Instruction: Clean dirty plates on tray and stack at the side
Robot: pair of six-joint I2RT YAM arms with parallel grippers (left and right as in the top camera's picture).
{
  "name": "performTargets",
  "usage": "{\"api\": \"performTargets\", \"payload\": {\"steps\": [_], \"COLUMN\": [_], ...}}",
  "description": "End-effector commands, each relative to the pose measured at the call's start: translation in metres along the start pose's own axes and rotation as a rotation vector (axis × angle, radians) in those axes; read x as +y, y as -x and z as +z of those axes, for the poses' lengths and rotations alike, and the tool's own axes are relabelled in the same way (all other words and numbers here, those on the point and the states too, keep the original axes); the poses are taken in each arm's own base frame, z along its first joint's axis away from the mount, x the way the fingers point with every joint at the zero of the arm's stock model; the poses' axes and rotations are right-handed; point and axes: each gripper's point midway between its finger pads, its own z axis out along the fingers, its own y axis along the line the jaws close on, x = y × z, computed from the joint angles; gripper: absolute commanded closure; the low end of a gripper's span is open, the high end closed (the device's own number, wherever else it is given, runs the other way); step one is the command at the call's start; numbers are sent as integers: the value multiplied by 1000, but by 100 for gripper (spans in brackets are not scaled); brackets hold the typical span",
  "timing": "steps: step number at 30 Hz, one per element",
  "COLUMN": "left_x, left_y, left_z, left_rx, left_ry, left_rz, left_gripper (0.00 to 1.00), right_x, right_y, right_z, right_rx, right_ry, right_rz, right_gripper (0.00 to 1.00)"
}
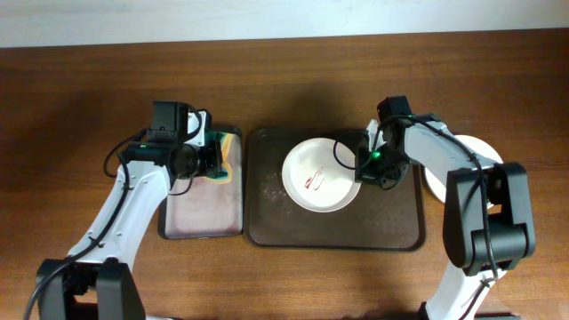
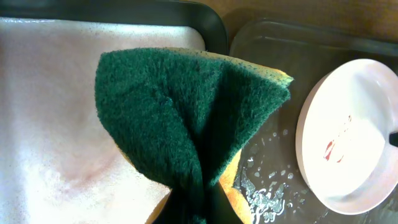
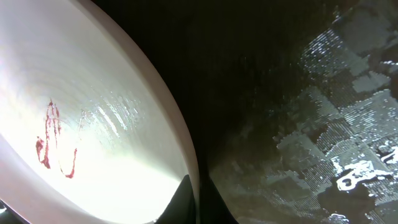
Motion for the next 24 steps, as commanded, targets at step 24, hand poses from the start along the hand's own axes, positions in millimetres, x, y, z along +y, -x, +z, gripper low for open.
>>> {"api": "performTargets", "payload": {"steps": [24], "left_x": [-33], "left_y": [39], "left_z": [-30], "left_rx": [-201], "left_ry": [7], "left_rz": [120], "left_gripper": [100], "right_x": [-6], "right_y": [-9], "right_z": [11], "right_rx": [35], "right_ry": [-15], "right_rz": [13], "right_gripper": [96]}}
